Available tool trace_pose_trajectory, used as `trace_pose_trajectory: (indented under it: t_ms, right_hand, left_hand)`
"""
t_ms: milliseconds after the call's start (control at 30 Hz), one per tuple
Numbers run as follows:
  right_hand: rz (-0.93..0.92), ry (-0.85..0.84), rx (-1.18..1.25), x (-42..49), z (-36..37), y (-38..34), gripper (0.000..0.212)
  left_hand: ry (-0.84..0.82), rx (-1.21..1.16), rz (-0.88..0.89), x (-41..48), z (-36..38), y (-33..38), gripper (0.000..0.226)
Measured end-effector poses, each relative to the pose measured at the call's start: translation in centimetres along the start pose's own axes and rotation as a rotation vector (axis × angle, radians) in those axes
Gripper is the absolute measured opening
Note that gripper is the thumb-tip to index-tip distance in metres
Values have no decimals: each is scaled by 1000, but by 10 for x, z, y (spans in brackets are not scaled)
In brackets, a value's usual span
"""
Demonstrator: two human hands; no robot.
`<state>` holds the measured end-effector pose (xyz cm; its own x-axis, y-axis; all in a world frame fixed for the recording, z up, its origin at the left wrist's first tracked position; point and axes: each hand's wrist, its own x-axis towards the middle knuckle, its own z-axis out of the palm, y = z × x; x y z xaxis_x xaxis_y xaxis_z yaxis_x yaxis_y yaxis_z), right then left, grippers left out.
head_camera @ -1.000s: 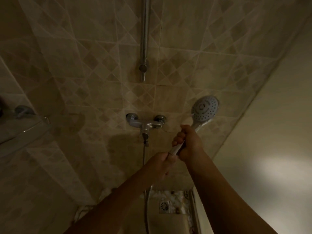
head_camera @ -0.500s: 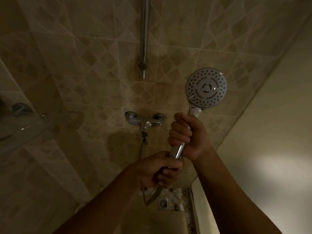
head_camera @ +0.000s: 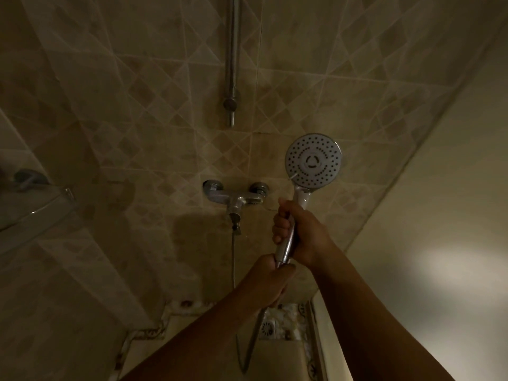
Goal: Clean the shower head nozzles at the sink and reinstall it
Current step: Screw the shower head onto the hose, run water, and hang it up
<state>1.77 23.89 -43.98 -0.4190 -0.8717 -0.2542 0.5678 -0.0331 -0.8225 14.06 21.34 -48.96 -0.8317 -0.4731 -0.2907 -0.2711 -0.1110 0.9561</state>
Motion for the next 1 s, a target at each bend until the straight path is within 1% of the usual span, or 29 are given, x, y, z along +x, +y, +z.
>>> trace_pose_trajectory:
  t_ms: [100, 167, 233, 300, 367, 433, 533, 600, 733, 833, 900, 1000]
  right_hand:
    - [-53, 112, -96, 2, -1, 3, 30]
    - [-126, 199, -122, 4, -3, 6, 28]
    - [-189, 266, -114, 7, -8, 6, 24]
    - [-194, 281, -65, 9, -17, 6, 29]
    - [-176, 230, -37, 12, -27, 5, 38]
    - [-146, 137, -24, 13, -40, 5, 43]
    - [-80, -19, 52, 16, -53, 6, 39]
    - [-42, -62, 140, 19, -56, 7, 37]
    - [12, -81, 350, 31, -65, 13, 41]
    - [22, -25, 329, 41, -68, 22, 33]
    - [36, 47, 303, 49, -63, 30, 32]
    - [45, 230, 178, 59, -54, 42, 32]
  left_hand:
    - [60, 8, -4, 8, 5, 2, 29]
    - [61, 19, -1, 14, 10, 4, 28]
    - [68, 31, -10, 21, 16, 4, 26]
    - [75, 14, -30, 26, 20, 1, 26]
    - [54, -25, -49, 30, 23, -1, 24]
    - [10, -105, -84, 31, 25, -4, 21]
    - [-44, -207, -145, 32, 27, -7, 19]
    - [-94, -239, -169, 36, 25, -10, 20]
    - [-303, -328, -229, 53, 11, -20, 32]
    - [-399, -338, -300, 69, -1, -32, 24]
    - [-439, -305, -306, 78, -11, -41, 16]
    - [-472, -194, -293, 92, -31, -55, 31]
